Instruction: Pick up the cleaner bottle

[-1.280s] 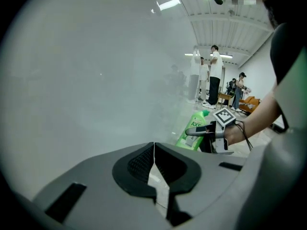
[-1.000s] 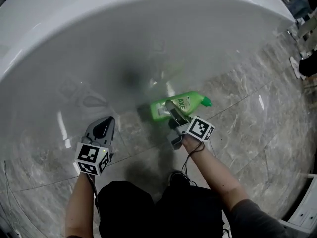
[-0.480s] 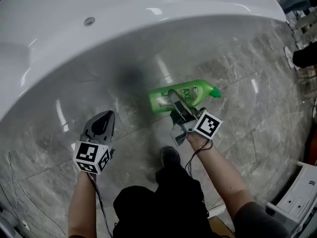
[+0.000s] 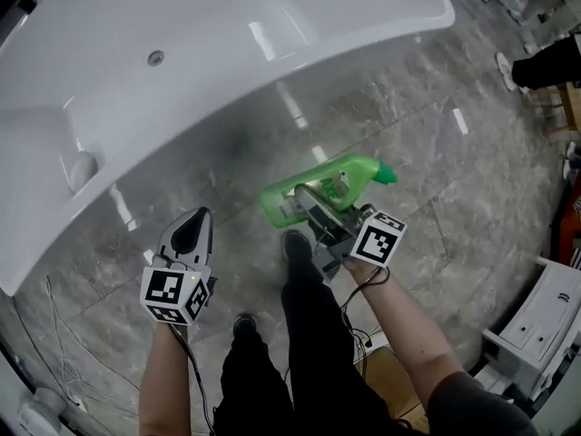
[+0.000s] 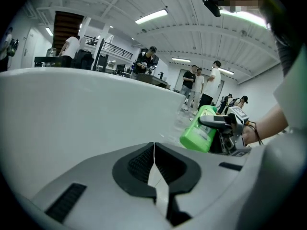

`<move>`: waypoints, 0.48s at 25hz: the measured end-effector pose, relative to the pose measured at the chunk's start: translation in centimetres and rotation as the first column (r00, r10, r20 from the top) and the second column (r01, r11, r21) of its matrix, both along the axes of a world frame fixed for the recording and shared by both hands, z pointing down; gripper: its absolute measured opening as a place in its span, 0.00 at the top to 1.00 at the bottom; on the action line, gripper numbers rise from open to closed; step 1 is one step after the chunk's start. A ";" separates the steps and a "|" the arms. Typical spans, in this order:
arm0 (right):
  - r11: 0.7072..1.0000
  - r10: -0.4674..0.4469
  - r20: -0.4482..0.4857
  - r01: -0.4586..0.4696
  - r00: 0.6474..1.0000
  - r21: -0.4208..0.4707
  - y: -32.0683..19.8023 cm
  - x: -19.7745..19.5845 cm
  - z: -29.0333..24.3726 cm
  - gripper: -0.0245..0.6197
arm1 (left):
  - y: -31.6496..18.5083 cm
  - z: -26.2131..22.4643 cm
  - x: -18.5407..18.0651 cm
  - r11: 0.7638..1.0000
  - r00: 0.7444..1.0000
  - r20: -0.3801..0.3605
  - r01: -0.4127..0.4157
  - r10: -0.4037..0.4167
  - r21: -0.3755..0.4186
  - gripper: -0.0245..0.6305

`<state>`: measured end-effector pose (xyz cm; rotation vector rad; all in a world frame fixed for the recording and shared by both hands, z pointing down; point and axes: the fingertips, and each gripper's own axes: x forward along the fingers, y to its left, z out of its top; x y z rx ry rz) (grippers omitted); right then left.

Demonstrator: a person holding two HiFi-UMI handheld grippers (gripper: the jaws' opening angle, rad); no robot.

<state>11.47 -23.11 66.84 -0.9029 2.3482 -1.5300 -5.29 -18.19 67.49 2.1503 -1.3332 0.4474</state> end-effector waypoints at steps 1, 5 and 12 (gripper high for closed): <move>1.000 -0.002 0.007 0.002 1.000 0.004 0.6 0.1 -2.1 0.65 | 0.3 -1.9 0.5 1.000 1.000 -0.001 -0.010 0.010 0.001 0.94; 0.999 0.034 -0.004 -0.034 0.999 -0.002 2.7 0.2 -9.3 0.65 | 1.8 -8.3 1.9 1.000 1.000 -0.012 -0.016 0.015 -0.022 0.94; 0.985 0.166 0.036 -0.164 0.985 -0.046 9.7 -1.1 -20.9 0.65 | 8.5 -19.7 3.0 0.997 0.995 -0.074 -0.073 0.070 -0.040 0.94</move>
